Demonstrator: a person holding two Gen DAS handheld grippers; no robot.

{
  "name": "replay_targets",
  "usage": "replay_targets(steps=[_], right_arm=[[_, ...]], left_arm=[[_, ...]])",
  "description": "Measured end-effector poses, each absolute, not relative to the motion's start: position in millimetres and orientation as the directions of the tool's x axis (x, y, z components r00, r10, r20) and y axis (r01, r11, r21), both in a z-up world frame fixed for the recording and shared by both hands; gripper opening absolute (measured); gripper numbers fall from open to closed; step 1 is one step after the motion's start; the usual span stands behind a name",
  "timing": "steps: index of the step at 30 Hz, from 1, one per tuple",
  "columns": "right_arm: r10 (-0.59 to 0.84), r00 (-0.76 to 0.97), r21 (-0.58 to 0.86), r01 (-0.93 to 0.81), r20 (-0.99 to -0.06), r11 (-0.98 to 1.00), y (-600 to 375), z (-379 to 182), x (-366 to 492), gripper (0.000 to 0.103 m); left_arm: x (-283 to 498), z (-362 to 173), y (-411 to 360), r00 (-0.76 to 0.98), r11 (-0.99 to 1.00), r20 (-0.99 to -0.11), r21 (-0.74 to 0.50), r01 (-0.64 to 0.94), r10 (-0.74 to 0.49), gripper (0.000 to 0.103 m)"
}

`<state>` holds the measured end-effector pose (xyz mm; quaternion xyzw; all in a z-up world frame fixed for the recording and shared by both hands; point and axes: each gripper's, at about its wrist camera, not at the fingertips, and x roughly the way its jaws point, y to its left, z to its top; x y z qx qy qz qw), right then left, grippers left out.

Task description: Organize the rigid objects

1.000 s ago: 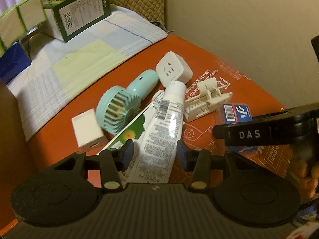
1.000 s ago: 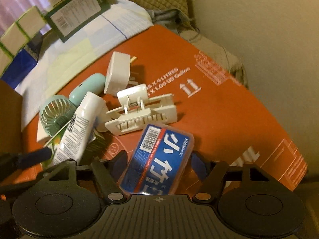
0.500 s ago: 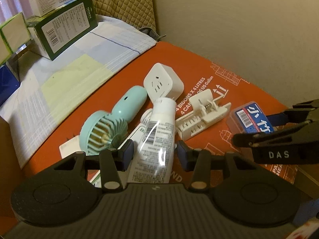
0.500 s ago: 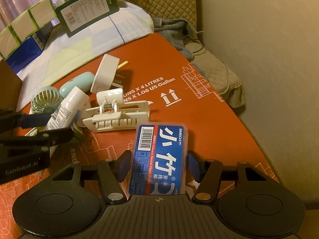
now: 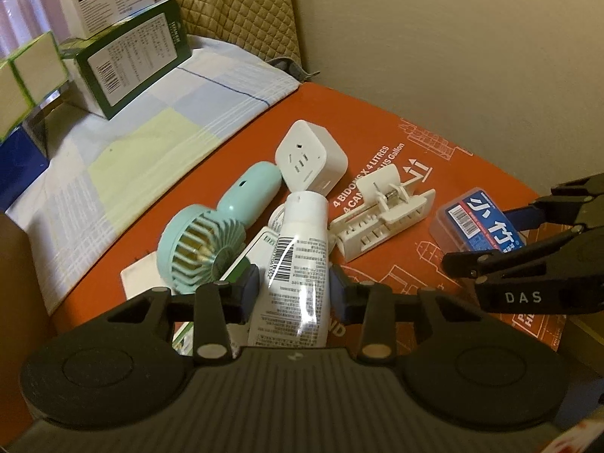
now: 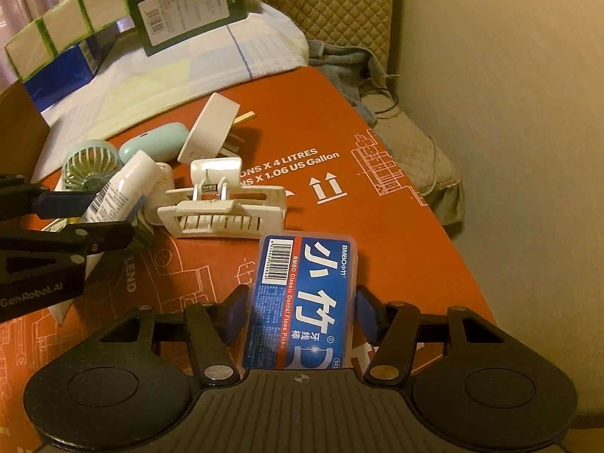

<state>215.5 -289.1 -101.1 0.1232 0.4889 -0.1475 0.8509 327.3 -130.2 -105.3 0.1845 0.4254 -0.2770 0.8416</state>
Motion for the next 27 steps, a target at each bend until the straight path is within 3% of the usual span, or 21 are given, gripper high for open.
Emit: replay_targets(steps=[14,27], right_arm=[[-0.068,0.572,0.131,0.299,-0.818,0.945,-270,-62,202,0.055],[0.071,0.653,0.181,0.103,-0.754,0.978,-205,-26,226,0.055]], left_arm=[[308,-70,-91,0.516,0.841,-0.79,0.003,0.542,-0.33,0.035],[287,-25,-14,0.615,0.93,-0.742,-0.03,0.366,-0.266,0.035]])
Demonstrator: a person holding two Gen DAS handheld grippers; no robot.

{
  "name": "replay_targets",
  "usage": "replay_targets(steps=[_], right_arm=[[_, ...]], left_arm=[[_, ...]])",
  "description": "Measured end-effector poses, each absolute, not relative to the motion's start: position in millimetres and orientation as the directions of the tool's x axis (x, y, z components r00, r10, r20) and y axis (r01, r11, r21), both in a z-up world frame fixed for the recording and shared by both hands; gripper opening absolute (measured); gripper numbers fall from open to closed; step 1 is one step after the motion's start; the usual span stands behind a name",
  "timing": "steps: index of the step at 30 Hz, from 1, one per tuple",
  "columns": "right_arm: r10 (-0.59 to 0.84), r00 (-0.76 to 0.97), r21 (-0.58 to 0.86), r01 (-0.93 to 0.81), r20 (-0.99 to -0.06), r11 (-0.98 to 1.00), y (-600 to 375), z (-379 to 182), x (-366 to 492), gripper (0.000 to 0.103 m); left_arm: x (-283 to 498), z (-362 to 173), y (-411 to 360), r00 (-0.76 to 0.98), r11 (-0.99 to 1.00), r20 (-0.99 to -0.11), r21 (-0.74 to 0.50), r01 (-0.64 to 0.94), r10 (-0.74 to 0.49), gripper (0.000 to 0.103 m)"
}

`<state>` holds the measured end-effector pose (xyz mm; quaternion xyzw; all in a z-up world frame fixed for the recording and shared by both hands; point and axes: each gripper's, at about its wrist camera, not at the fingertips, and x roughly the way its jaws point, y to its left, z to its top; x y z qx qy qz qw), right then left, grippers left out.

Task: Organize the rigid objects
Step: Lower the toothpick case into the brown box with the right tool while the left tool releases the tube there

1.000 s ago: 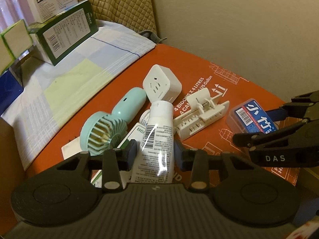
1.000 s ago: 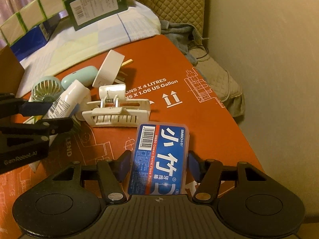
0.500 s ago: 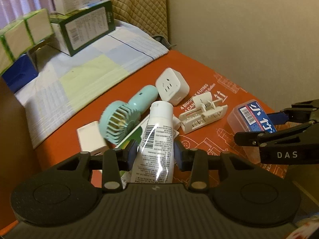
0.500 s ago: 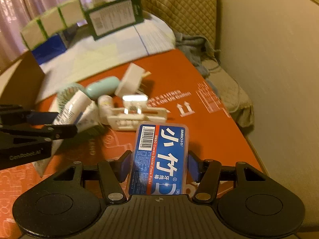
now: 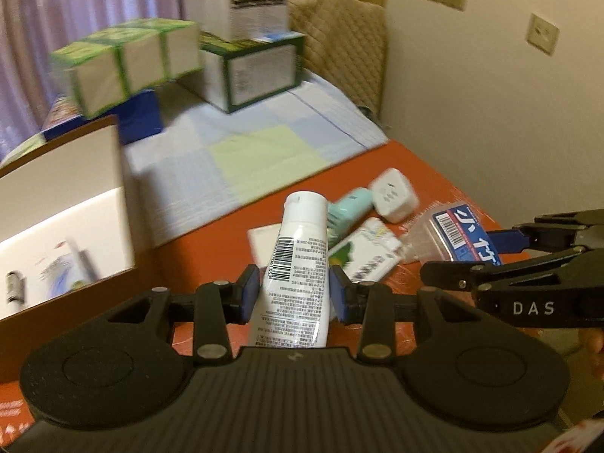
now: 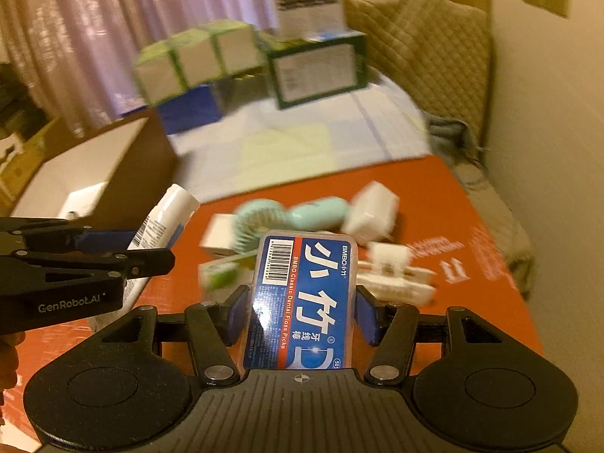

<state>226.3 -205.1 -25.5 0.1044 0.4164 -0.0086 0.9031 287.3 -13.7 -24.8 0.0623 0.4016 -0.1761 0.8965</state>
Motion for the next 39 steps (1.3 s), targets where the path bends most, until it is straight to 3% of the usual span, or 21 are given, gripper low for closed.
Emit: replay_targets(steps=[20,31,39], right_arm=[[0.398,0.633,0.263,-0.3,-0.664,0.917,-27,0,331,0.055],[0.354,0.638,0.21,-0.292,-0.684,0.933,18,-7,397,0.055],[0.267,0.616,0.146,-0.24,-0.741,0.96,25,-27,434,0.055]], left_arm=[[285,23,175,0.729,0.999,-0.685,0.027,0.024,0.001,0.035],[336,33,259,0.739,0.995,-0.667,0.058,-0.076,0.095,0.035],[378,1,298,0.672,0.992,-0.73,0.059,-0.115,0.122,0.035]])
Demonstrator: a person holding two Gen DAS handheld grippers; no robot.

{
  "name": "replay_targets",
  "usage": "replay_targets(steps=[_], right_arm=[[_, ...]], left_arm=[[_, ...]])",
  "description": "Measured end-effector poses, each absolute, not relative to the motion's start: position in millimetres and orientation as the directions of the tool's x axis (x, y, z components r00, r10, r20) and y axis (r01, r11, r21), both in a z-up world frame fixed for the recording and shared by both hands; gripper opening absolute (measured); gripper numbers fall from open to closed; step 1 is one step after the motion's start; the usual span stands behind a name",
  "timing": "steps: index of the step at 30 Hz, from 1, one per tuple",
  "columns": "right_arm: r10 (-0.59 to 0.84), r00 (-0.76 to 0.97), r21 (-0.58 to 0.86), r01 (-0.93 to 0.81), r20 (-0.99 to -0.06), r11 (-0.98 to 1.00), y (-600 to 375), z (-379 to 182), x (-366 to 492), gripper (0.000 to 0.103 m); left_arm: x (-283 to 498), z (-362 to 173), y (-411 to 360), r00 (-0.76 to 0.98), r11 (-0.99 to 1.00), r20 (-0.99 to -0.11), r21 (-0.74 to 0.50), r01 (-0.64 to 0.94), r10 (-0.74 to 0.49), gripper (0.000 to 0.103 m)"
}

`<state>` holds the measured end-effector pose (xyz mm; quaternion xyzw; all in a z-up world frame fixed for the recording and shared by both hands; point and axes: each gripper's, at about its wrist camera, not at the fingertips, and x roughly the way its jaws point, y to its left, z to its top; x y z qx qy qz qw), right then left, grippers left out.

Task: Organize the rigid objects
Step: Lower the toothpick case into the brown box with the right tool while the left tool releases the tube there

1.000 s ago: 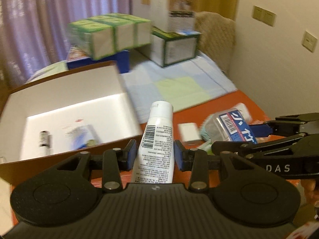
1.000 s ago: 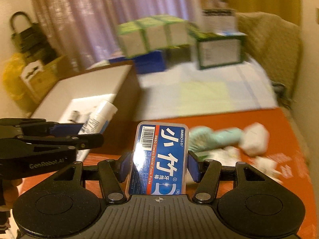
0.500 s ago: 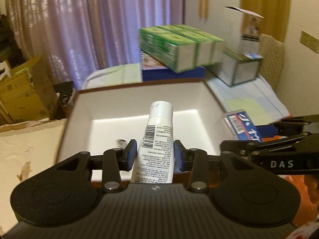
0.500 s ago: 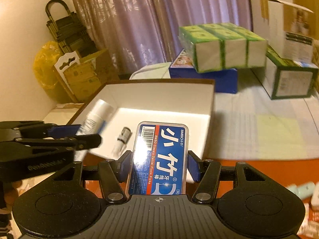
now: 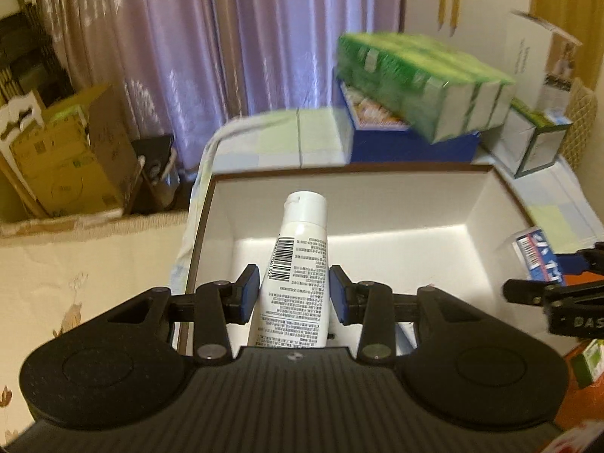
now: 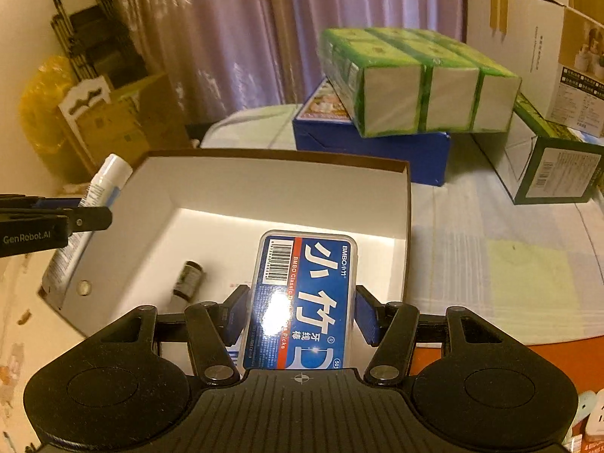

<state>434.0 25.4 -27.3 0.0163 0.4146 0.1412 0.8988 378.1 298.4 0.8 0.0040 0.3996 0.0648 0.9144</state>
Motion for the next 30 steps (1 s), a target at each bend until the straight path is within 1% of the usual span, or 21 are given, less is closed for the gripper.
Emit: replay_targets(steps=[10,18,20,22,23,26,30], right_arm=[[0.188,0.573,0.067,-0.225,-0.798,0.972,37,-52,457,0.055],[0.127,0.58,-0.021,-0.241,-0.805,0.97,47,-62,465,0.055],[0.112,0.584,-0.043,-0.244,-0.804,0.969,49,-64,467,0.055],[0.098,0.583,-0.066,-0.253,-0.806,0.965,52,-65,469,0.056],[0.095,0.581,-0.07,-0.256,-0.808,0.964,52,-66,470,0.057],[0.119,0.572,-0.047,-0.266,-0.811,0.963,51,-65,469,0.063],[0.142,0.568,-0.026,-0.277,-0.81,0.961,49,-62,465,0.065]], left_arm=[[400,-52,318,0.562,0.989,-0.818,0.063,-0.131,0.126,0.035],[407,-71,319,0.53,0.99,-0.838,0.079,-0.121,0.131,0.035],[409,-74,318,0.526,0.989,-0.839,0.09,-0.114,0.137,0.033],[409,-75,318,0.525,0.988,-0.838,0.104,-0.117,0.15,0.034],[411,-75,317,0.525,0.988,-0.838,0.104,-0.111,0.147,0.037],[410,-75,315,0.524,0.989,-0.839,0.107,-0.103,0.146,0.039],[408,-73,315,0.526,0.99,-0.839,0.094,-0.109,0.138,0.041]])
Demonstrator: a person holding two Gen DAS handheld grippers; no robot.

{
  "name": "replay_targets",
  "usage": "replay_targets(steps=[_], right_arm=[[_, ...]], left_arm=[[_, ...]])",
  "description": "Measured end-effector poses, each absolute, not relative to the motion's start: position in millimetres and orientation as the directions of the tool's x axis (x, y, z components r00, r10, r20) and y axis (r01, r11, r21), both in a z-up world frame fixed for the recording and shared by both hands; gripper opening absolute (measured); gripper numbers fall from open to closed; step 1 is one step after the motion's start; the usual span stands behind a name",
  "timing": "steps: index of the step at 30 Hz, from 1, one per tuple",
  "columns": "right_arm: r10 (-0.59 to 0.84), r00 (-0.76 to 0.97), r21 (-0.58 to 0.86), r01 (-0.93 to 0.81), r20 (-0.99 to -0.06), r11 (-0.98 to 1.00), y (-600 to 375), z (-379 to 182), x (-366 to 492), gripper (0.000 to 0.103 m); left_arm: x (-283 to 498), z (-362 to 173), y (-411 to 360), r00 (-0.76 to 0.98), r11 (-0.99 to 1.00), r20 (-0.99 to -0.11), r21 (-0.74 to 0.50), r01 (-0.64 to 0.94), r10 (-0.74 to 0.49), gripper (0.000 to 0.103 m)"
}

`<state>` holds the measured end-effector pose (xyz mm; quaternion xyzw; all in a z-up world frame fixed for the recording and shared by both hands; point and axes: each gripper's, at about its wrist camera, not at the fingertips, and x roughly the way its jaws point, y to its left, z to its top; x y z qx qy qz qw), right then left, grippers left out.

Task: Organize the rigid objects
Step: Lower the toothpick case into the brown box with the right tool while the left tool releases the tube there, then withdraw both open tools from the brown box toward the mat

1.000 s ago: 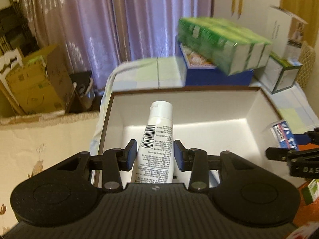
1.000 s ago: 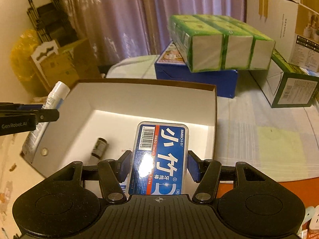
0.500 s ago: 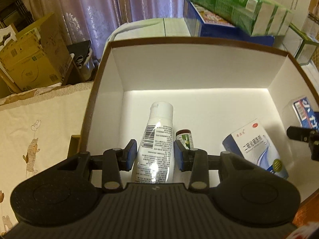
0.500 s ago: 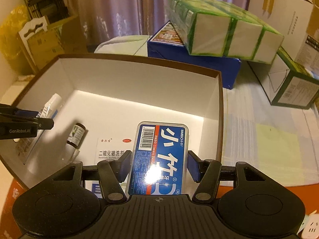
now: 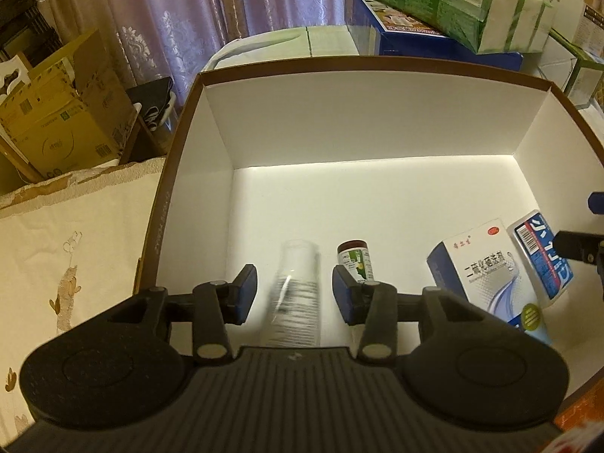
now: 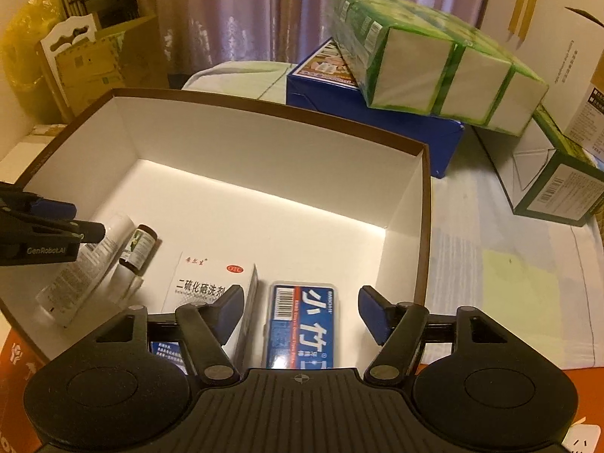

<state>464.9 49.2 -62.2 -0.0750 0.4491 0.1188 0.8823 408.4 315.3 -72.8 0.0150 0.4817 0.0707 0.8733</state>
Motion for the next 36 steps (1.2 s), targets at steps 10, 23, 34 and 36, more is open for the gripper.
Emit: replay_targets(steps=[10,23,34,36], right_arm=[[0.175,0.567,0.028,-0.258,-0.805,0.966,41,-55,455,0.067],[0.311,0.602,0.162,-0.289,-0.736,0.943,30,-26,416,0.067],[0.382,0.634,0.24,-0.302,-0.672,0.923,14,-2,367,0.067],[0.388,0.632,0.25,-0.3,-0.671,0.921,11,0,357,0.067]], left_arm=[[401,-64,313,0.539,0.99,-0.832,0.085,-0.112,0.132,0.043],[368,-23,302,0.613,0.993,-0.784,0.036,-0.114,0.099,0.043],[318,5,273,0.668,0.997,-0.743,-0.001,-0.076,0.05,0.043],[308,7,266,0.67,0.998,-0.741,-0.01,-0.066,0.037,0.043]])
